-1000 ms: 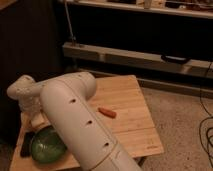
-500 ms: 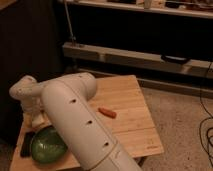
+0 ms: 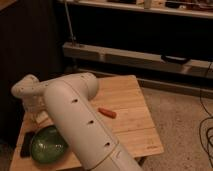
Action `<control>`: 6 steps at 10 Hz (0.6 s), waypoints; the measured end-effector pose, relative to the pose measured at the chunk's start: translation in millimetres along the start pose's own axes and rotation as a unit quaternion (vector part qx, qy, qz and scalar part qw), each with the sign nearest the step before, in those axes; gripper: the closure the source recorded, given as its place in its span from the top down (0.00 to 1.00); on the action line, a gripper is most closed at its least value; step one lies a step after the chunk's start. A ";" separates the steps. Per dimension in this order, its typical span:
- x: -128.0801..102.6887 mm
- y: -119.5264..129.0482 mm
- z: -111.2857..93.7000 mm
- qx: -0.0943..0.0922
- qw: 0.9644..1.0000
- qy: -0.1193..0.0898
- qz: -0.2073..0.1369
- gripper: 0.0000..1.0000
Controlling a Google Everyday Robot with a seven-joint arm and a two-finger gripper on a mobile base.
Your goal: Place the white sponge in the ceramic cup
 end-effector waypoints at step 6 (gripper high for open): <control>0.8 3.4 -2.5 -0.001 1.000 0.001 -0.002 0.00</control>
